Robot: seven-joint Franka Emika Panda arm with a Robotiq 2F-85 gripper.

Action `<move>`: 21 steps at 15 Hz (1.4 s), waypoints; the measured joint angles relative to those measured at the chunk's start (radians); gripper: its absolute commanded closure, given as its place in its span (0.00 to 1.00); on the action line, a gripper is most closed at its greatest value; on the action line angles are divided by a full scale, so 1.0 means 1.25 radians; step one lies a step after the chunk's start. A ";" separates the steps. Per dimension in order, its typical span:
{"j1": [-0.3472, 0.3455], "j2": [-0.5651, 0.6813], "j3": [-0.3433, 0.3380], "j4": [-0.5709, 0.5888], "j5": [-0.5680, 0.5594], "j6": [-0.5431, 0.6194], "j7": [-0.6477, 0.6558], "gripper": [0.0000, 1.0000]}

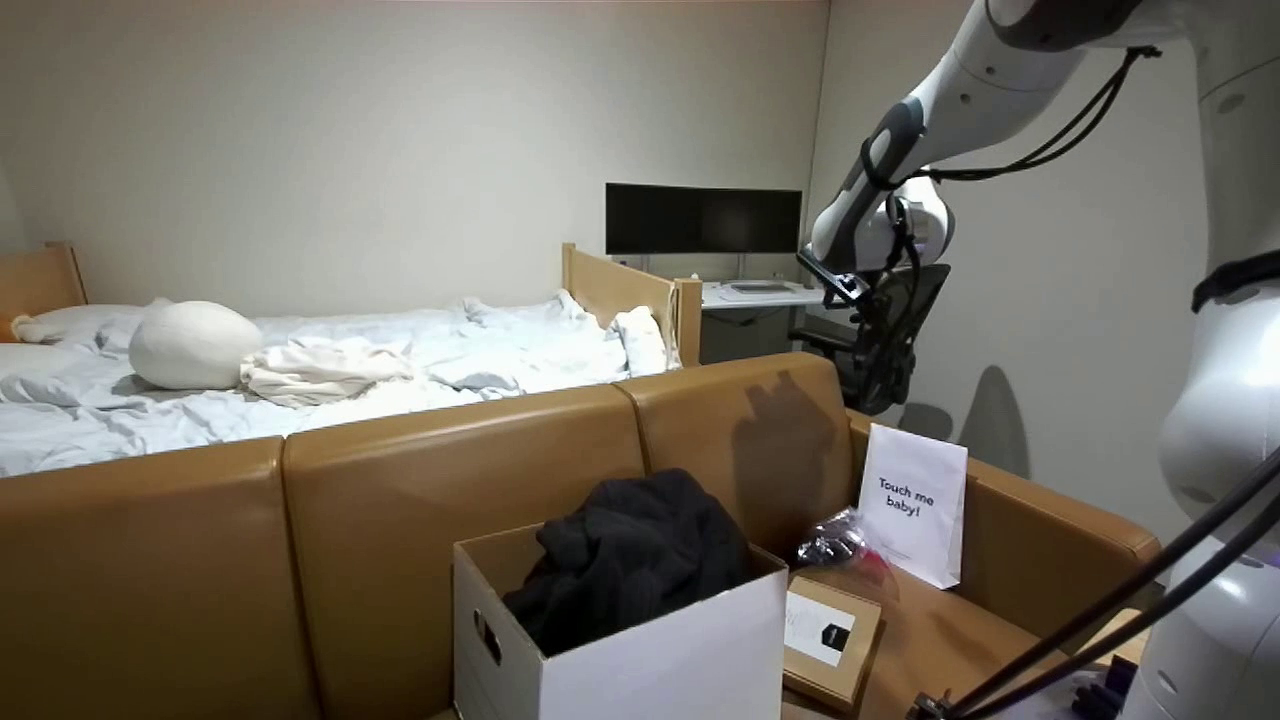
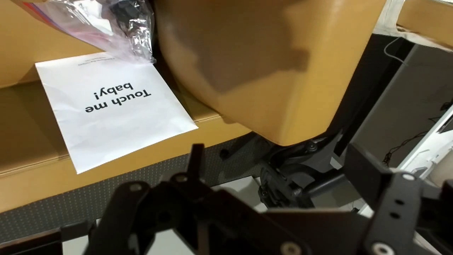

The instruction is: Pick up the black cloth, plastic and brown book from the sofa and put them in the box

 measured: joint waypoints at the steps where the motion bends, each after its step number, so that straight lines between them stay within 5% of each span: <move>1: 0.000 0.000 0.000 0.002 0.000 0.000 0.000 0.00; 5: 0.003 0.047 0.014 0.065 0.013 -0.166 -0.019 0.00; 9: -0.053 0.228 0.065 0.232 0.084 -0.353 -0.061 0.00; 19: -0.210 0.689 0.073 0.676 0.159 -0.585 0.028 0.00; 21: -0.215 0.721 0.071 0.699 0.159 -0.581 0.029 0.00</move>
